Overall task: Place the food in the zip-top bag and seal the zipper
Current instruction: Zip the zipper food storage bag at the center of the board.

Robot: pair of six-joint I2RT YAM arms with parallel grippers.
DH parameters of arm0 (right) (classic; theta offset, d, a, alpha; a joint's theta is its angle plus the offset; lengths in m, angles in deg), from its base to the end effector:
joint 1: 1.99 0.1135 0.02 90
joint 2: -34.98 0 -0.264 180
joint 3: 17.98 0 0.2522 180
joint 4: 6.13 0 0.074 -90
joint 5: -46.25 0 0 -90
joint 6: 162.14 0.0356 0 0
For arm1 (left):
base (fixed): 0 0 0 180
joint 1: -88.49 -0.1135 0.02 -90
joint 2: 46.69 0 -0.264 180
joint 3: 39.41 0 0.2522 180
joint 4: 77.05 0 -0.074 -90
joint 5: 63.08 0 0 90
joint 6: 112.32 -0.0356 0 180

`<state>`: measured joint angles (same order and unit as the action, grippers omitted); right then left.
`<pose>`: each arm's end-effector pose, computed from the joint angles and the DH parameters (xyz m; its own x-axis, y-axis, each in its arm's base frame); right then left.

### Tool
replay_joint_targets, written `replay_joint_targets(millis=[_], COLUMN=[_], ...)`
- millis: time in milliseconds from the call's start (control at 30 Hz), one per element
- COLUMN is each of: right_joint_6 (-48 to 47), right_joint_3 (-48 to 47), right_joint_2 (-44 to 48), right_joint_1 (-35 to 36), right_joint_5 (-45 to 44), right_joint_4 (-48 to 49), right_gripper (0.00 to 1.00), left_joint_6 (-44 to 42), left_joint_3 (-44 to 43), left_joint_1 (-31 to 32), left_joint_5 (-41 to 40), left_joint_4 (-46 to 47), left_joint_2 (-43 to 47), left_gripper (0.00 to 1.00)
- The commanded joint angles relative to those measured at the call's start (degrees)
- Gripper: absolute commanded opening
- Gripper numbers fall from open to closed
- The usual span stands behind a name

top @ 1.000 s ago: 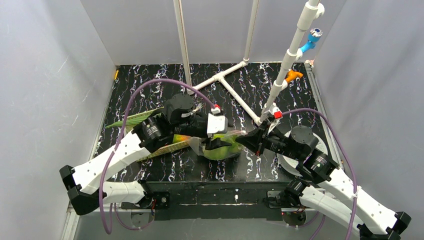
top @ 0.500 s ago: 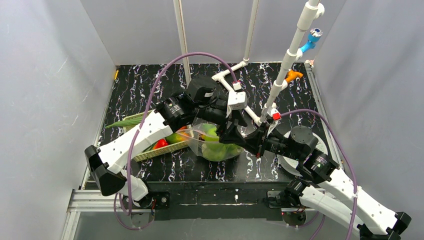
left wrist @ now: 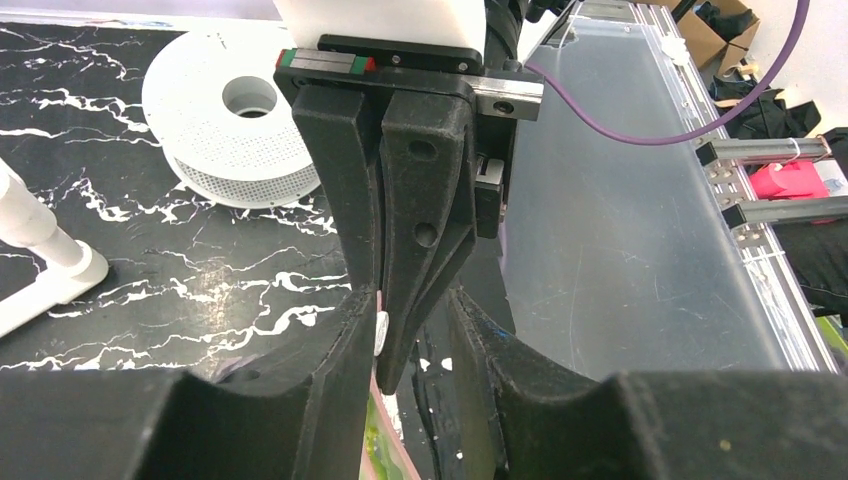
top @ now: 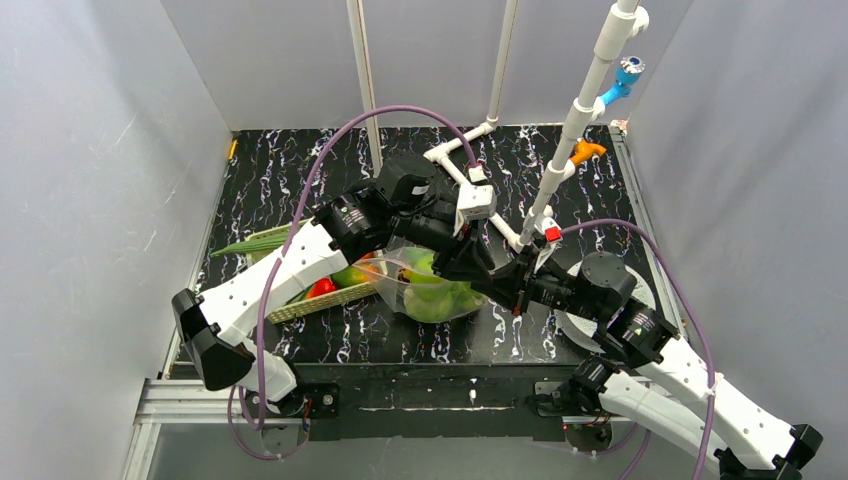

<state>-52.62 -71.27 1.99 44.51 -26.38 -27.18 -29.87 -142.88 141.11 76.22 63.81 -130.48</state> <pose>0.0908 0.1111 0.3433 -0.3085 0.1382 -0.9411 -0.8432 0.4183 0.3378 0.1732 -0.2711 0.4285 -0.0754 0.2398 -0.9679 0.9705 -0.2054 -0.1265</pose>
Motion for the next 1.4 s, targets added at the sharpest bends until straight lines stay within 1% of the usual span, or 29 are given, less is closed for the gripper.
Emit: replay_joint_targets(millis=[0,33,67,100,200,333,433,533,667,867,1000,1133,1167,1233,1267,1367], right_joint_6=[-0.4,-0.4,-0.5,-0.4,-0.4,-0.4,-0.4,-0.3,-0.4,0.1,0.7,2.0,2.6,4.6,5.4,6.9], right_joint_3=[-2.6,-2.7,-2.8,-2.8,-2.9,-2.8,-2.6,-2.7,-2.9,-2.7,-2.9,-3.1,-3.2,-3.3,-4.3,-4.6], right_joint_2=[0.1,-0.1,-0.2,-0.3,-0.5,-0.6,-0.5,-0.5,-0.7,-0.8,-1.0,0.0,0.8,4.6,5.7,7.4], right_joint_1=[-0.1,-0.1,-0.1,-0.1,-0.1,-0.1,-0.1,-0.1,-0.1,-0.1,-0.1,-0.1,-0.1,-0.1,-0.1,-0.1], right_joint_5=[0.5,0.6,0.6,0.7,0.7,0.7,0.6,0.7,0.6,-0.9,-2.7,-6.3,-8.4,-15.1,-20.3,-26.8], right_joint_4=[2.6,2.6,2.6,2.6,2.6,2.7,2.9,3.1,3.0,2.7,1.5,1.3,1.1,0.5,-1.6,-4.0], right_gripper=[0.01,0.01,0.01,0.01,0.01,0.01,0.01,0.01,0.01,0.01,0.01,0.01,0.01,0.01,0.01,0.01], left_joint_6=[-0.8,-1.0,-1.3,-1.3,-1.8,-1.9,-2.5,-3.1,-3.8,-4.3,-2.9,-2.4,-2.6,-3.6,-4.0,-5.4], left_joint_3=[-0.7,-0.7,-0.5,-0.4,0.0,0.6,1.3,1.9,0.7,0.8,2.8,3.9,4.0,6.4,8.1,9.6], left_joint_1=[-0.1,-0.1,-0.1,-0.1,-0.1,-0.1,-0.1,-0.1,-0.1,-0.1,-0.1,-0.1,-0.1,-0.1,-0.1,-0.1], left_joint_5=[0.0,-0.2,-0.7,-1.3,-2.1,-2.7,-4.0,-5.3,-4.9,-4.9,-5.3,-7.7,-8.6,-11.6,-13.7,-17.4], left_joint_4=[-2.2,-2.2,-2.2,-2.0,-1.6,-1.5,-1.8,-2.0,-3.5,-3.6,-0.9,-0.3,-1.0,-1.8,-2.2,-4.5], left_joint_2=[-0.1,-0.2,0.0,0.1,0.5,0.8,0.8,1.0,0.5,1.7,3.4,4.9,5.3,7.6,9.7,14.2], left_gripper=[0.34,0.37,0.45,0.51,0.54,0.54,0.45,0.39,0.21,0.10,0.01,0.00,0.00,0.00,0.00,0.00])
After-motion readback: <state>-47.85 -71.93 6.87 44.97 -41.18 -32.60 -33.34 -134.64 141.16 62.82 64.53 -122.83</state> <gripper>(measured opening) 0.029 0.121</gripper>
